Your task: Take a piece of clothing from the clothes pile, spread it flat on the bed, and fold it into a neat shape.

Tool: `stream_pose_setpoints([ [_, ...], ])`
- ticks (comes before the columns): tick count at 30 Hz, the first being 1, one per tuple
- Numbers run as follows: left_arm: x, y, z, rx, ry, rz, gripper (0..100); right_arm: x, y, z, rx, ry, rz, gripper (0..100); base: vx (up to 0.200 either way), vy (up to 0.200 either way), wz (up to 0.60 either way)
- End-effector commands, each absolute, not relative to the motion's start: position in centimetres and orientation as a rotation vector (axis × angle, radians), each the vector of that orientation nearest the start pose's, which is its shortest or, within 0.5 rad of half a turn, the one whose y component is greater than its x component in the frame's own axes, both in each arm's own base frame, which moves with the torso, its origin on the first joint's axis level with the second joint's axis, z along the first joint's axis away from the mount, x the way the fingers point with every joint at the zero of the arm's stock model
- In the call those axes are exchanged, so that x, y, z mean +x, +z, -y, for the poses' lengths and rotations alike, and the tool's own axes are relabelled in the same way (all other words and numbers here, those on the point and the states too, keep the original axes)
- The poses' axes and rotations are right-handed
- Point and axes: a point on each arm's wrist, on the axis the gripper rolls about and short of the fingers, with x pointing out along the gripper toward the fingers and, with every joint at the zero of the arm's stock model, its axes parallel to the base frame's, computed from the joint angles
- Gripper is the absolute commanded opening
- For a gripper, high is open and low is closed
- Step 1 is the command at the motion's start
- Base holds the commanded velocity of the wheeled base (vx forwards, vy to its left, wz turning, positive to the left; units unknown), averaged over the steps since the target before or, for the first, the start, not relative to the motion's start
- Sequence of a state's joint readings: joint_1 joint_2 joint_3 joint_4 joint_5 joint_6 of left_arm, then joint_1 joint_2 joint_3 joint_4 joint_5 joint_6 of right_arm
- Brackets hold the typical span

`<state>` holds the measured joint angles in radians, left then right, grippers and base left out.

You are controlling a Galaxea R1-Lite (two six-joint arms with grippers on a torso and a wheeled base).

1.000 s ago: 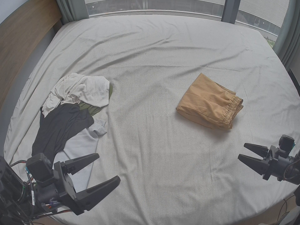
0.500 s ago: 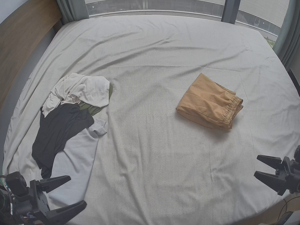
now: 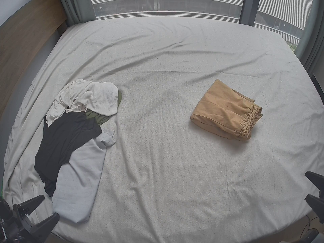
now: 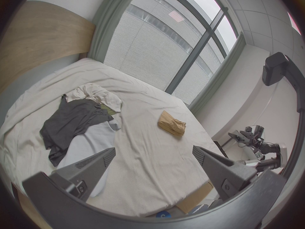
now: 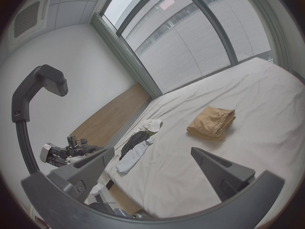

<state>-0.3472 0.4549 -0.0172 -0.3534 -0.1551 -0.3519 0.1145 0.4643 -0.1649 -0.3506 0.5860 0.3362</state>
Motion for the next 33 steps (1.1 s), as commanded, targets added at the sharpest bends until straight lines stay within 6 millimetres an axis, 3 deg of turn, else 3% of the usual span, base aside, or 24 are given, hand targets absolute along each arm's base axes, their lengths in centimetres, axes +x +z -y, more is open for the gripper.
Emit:
stream_pose_setpoints([
  [1, 0.3, 10.8, 0.5, -0.346, -0.425, -0.075, 100, -0.5, 15.5, -1.2, 0.285, 0.649, 0.038, 100, 0.000, 0.000, 0.00],
  [8, -1.7, 8.9, 0.4, -0.326, -0.397, -0.034, 100, -2.7, 13.6, -1.2, 0.273, 0.629, 0.077, 100, 0.000, 0.000, 0.00],
  [16, -1.7, 8.8, 0.4, -0.284, -0.397, -0.038, 100, -3.3, 10.2, -1.2, 0.267, 0.600, 0.043, 100, 0.000, 0.000, 0.00],
  [19, -1.7, 8.7, 0.4, -0.273, -0.389, -0.043, 100, -2.6, 8.5, -1.0, 0.198, 0.483, 0.039, 100, 0.000, 0.000, 0.00],
  [23, -1.7, 8.6, 0.4, -0.272, -0.358, -0.051, 100, -2.4, 8.2, -0.8, 0.140, 0.349, 0.034, 100, 0.000, 0.000, 0.00],
  [28, -1.8, 8.6, 0.6, -0.229, -0.244, -0.015, 100, -2.3, 8.0, 0.1, 0.061, -0.042, 0.046, 100, 0.000, 0.000, 0.00],
  [33, -1.9, 8.5, 0.6, -0.166, -0.209, 0.013, 100, -2.3, 7.9, 0.2, 0.052, -0.070, 0.040, 100, 0.000, 0.000, 0.00],
])
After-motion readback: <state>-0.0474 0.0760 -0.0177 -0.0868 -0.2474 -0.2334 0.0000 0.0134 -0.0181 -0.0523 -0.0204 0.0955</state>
